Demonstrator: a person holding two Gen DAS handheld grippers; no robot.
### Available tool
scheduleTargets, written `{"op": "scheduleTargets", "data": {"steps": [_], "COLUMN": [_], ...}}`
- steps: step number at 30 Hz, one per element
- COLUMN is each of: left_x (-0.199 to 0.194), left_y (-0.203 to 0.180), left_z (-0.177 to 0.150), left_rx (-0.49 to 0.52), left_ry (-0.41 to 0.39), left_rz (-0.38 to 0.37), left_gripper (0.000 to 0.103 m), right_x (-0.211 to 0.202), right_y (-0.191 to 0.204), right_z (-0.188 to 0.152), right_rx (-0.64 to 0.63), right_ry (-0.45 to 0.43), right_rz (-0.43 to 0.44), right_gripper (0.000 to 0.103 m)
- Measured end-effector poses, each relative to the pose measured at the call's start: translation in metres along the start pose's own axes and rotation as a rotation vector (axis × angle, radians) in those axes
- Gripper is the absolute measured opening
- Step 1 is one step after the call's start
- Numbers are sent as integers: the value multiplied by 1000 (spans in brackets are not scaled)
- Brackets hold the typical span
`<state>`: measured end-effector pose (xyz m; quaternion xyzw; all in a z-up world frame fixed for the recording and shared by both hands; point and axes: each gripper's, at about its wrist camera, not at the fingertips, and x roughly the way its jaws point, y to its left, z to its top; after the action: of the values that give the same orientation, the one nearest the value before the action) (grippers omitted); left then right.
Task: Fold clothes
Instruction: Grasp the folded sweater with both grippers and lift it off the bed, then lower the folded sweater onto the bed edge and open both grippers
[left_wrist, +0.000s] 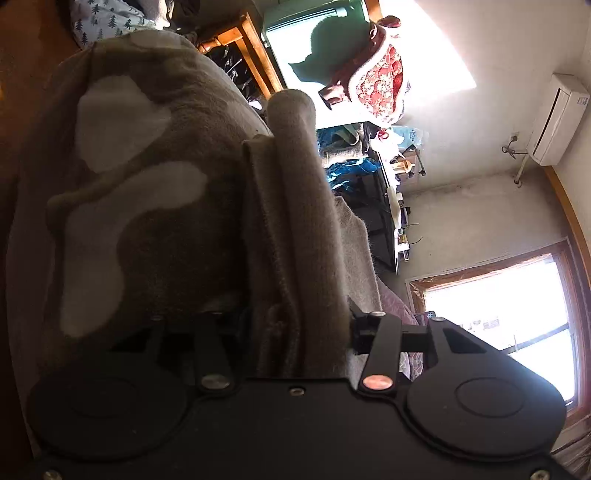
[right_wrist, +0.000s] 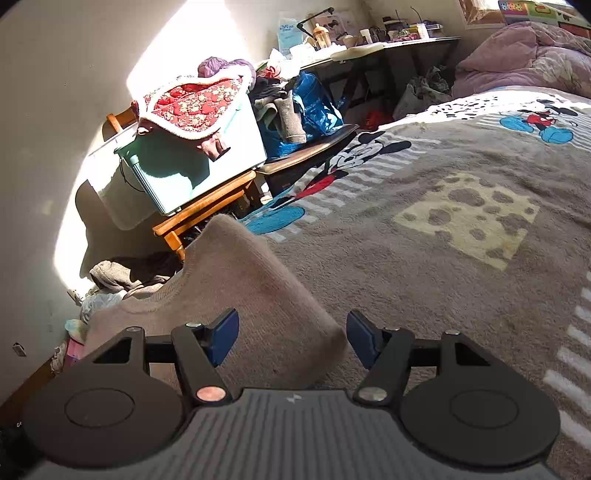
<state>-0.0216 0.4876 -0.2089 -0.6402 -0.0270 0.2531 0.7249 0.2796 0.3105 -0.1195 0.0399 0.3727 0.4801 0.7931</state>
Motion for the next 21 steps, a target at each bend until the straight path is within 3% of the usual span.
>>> {"op": "scheduleTargets", "data": {"steps": [5,6,7,8,12,16,21], "left_x": [-2,-3,-1,3,21,31,11], "left_y": [-2,-2,-3,-4,-9,-14,-25], "left_z": [1,0,0,1,7,13,8], "left_rx": [2,13,26,47,127,136,169], "left_ry": [2,0,-6,-17,-57,-69,-46], "left_rz": [3,4,0,-3,-15,-11,41], "left_gripper": [45,41,39,38,35,35,52], "right_x": [17,22,32,42,65,86,75], "right_y": [-35,-42,-43,-44,-46,-37,-41], "right_z": [-16,-19,-21,-24,-22,-3,-2], "right_rx": [353,424,441,456,482,475,456], "right_ry": [22,30,46,63,41,50,55], "right_rz": [119,152,157,161,199,191,204], "right_gripper": [70,65,55,52,51,50,54]}}
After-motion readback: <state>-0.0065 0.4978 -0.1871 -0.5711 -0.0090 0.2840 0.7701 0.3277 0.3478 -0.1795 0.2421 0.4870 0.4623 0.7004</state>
